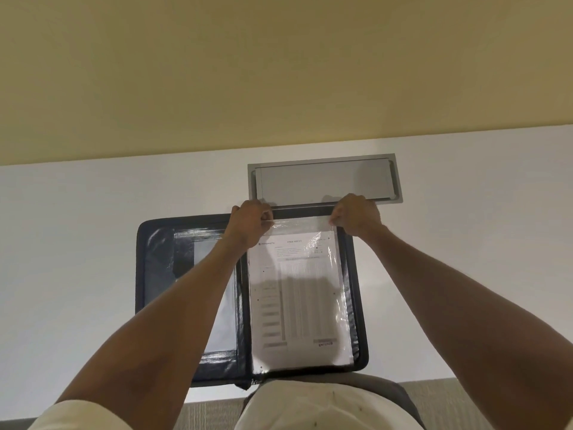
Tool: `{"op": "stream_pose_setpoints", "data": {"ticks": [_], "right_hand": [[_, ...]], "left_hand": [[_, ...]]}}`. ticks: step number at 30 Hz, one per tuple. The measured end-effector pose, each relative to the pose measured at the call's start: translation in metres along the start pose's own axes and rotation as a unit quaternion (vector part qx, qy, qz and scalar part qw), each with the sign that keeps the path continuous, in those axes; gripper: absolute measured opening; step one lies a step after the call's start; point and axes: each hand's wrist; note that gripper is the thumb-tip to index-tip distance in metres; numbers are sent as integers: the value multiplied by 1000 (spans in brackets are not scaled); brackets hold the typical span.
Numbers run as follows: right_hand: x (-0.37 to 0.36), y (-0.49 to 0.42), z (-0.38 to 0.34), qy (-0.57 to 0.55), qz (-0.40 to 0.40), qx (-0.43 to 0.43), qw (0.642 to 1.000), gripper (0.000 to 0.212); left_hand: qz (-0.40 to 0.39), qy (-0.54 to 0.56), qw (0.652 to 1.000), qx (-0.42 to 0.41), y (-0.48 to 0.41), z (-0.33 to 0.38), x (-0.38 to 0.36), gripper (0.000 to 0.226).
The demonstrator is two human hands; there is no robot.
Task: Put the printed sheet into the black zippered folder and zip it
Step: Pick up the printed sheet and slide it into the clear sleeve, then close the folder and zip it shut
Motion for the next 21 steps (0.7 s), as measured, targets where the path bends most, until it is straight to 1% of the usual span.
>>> {"op": "stream_pose_setpoints", "data": {"ticks": [3,5,8,11,13,18,21], "right_hand": [[-11,8,-2,-64,79,-54,993,14],[-20,18,-6,-73,133,-70,986,14],[-40,45,-21,-25,165,-28,986,22],[-70,81,-41,-14,147,28,989,37],[-96,105,-52,-5,131,57,990,45],[-153,156,-62,30,81,99,991,67],[-175,180,-59,59,41,111,991,72]], "left_hand": [[43,21,999,1,6,-7,4,18],[88,22,996,12,11,-20,10,23],[139,7,988,69,22,-50,22,34],[164,-22,974,156,35,-84,33,44],[168,-21,960,222,45,-105,37,50],[143,28,918,370,72,-142,37,58],[118,36,893,433,87,-155,34,60]]}}
Point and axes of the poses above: each hand's wrist, its own y-axis away from the middle knuckle, its own x-axis out of the back of the hand, z = x × y, and after that the axes turned 12 degrees about x, right-handed
